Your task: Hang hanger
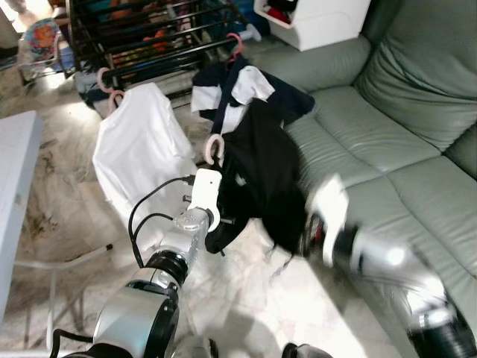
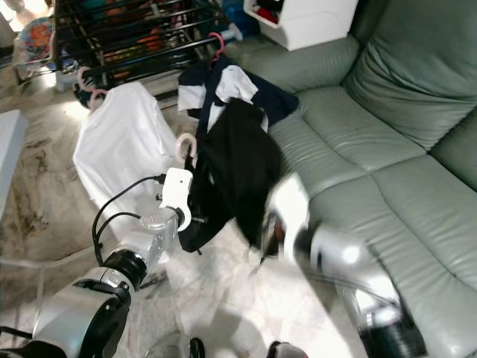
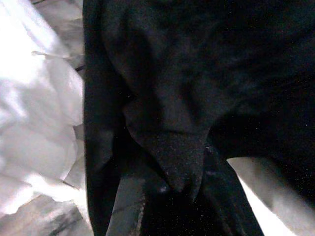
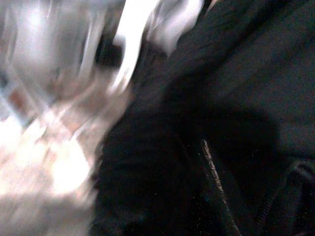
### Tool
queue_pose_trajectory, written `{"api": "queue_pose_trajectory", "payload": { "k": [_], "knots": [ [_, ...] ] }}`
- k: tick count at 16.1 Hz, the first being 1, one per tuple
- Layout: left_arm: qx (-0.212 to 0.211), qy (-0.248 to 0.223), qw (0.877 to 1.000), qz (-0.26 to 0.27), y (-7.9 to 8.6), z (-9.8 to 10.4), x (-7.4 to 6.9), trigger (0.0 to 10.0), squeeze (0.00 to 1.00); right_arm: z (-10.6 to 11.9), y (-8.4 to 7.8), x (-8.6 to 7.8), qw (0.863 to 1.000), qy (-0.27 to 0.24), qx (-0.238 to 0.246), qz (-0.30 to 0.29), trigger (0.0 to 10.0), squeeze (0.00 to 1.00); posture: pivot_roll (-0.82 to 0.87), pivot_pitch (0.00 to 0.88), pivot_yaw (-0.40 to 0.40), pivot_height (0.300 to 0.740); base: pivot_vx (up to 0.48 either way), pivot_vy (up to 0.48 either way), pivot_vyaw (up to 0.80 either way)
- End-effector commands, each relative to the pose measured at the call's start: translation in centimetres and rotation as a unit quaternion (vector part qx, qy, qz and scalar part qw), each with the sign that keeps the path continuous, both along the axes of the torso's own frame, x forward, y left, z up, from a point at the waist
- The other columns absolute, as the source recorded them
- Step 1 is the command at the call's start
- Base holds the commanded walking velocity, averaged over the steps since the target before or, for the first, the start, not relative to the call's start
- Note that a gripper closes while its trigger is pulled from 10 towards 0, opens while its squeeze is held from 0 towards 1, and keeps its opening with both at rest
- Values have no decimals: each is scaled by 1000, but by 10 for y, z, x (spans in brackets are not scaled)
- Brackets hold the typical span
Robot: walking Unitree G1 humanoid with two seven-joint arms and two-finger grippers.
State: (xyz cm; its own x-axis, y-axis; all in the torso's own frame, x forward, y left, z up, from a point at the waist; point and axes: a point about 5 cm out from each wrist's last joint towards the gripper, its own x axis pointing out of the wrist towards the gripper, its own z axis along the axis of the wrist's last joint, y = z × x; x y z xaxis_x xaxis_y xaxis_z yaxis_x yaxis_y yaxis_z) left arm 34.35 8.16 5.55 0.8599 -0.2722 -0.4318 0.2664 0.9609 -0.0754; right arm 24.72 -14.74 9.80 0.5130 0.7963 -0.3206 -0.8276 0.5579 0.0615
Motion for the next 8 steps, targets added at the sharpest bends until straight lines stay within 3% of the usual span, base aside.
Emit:
{"api": "queue_pose_trajectory", "payload": {
  "k": [1, 3, 5, 6, 7, 8],
  "knots": [
    [-11, -20, 999, 26, 5, 15, 12, 0, 0, -3, 2, -6, 999, 5, -25, 27, 0, 0, -102, 18, 72, 740, 0, 0, 0],
    [-34, -21, 999, 31, 2, 21, 15, 0, 0, -22, -3, -15, 994, 3, -105, 42, 0, 0, -99, 16, 74, 740, 0, 0, 0],
    [-42, -32, 999, 12, -3, 27, 17, 0, 0, -26, 2, -15, 991, -10, -125, 47, 0, 0, -96, 15, 74, 740, 0, 0, 0],
    [-40, -44, 998, -4, -6, 30, 18, 0, 0, -24, 2, -10, 989, -35, -141, 32, 8510, 0, -98, 16, 74, 740, 0, 0, 0],
    [-38, -64, 997, -34, -9, 34, 18, 0, 0, -16, -1, 6, 985, -90, -148, -24, 10000, 0, -99, 16, 74, 740, 0, 0, 0],
    [-37, -69, 996, -39, -9, 36, 19, 0, 0, -10, -2, 12, 984, -107, -133, -47, 10000, 1000, -100, 16, 74, 740, 0, 0, 0]
  ]
}}
